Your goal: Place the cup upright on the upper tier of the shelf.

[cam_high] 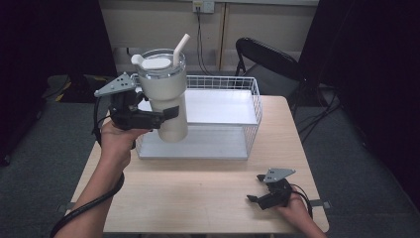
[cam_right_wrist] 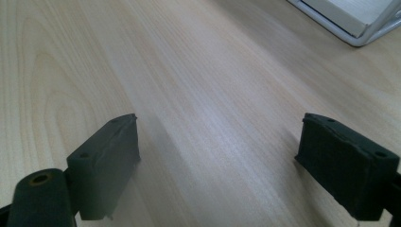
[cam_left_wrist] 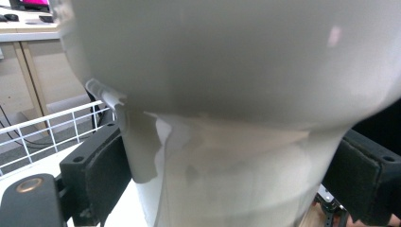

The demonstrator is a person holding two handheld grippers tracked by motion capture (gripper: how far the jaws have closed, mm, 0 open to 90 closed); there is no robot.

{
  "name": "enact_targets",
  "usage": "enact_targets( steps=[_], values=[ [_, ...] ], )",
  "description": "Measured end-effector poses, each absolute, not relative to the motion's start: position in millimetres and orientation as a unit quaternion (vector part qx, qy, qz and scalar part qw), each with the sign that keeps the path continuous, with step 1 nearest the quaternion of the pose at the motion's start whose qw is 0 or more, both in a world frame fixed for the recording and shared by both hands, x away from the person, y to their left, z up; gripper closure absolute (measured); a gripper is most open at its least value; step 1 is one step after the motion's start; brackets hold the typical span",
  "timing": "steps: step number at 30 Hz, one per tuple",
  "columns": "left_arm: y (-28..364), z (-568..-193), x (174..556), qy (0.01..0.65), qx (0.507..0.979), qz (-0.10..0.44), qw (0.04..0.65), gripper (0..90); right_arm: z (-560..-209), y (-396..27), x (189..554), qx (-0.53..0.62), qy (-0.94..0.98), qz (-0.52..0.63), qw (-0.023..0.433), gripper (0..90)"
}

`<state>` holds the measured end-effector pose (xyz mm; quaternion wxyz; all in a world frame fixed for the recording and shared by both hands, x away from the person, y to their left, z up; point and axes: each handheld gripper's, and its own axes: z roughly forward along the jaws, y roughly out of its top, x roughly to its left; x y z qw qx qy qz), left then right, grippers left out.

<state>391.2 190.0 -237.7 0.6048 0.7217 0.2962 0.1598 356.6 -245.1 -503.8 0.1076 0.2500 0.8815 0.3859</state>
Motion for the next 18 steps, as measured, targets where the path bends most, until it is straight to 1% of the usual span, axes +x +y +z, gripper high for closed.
enact_targets(
  steps=[18],
  values=[
    [182.6,-214.9,406.9,0.292,0.723,0.172,0.602,10.3,-503.7,-245.2,356.6,0.25,0.882,0.385,0.107,12.8]
  ],
)
